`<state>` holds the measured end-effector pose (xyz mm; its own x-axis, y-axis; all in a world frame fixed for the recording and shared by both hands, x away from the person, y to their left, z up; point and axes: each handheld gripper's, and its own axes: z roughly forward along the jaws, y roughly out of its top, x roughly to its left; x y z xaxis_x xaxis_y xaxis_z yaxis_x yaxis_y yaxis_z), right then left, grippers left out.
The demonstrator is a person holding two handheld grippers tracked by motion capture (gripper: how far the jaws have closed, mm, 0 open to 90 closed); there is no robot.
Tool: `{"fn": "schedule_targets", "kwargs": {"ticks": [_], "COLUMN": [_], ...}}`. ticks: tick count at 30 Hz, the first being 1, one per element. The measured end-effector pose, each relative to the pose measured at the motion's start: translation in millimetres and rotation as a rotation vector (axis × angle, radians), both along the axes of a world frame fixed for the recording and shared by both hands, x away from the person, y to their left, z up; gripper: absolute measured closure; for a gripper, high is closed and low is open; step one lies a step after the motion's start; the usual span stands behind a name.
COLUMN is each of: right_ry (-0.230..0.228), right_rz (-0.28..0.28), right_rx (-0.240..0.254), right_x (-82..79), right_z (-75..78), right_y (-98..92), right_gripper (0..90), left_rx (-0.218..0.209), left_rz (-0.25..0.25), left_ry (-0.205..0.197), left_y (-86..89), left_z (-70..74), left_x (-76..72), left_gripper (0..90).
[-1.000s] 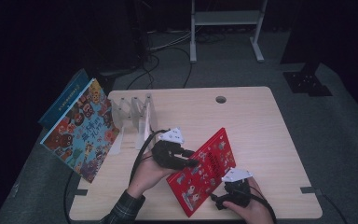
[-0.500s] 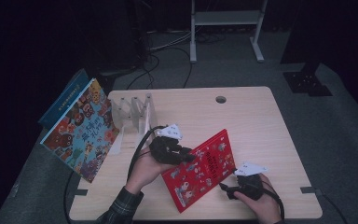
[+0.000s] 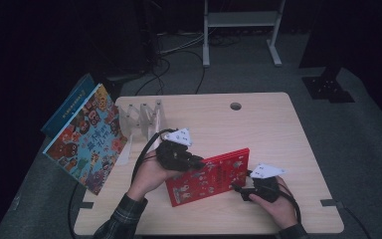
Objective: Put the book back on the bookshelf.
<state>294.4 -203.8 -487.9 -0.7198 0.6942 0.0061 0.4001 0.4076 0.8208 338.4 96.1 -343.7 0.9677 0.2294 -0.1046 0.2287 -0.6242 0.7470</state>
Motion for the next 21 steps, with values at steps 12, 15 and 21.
{"fn": "schedule_targets", "kwargs": {"ticks": [12,15,21], "right_ry": [0.009,0.003,0.001], "right_rz": [0.035,0.038,0.032], "right_rx": [0.009,0.003,0.009], "right_x": [-7.4,-10.5,-17.2], "right_z": [-0.8,-1.2,-1.8], "right_y": [8.4,10.2,10.2], "right_gripper": [41.1,41.4,42.4], "left_rx": [0.052,0.083,0.128], "left_rz": [0.003,-0.009,-0.046], "left_ry": [-0.008,-0.002,-0.004], "left_y": [3.3,1.0,-7.2], "left_z": [5.8,7.7,11.8], "left_x": [-0.8,-0.9,-3.2], "left_gripper": [75.3,73.4,71.0]}}
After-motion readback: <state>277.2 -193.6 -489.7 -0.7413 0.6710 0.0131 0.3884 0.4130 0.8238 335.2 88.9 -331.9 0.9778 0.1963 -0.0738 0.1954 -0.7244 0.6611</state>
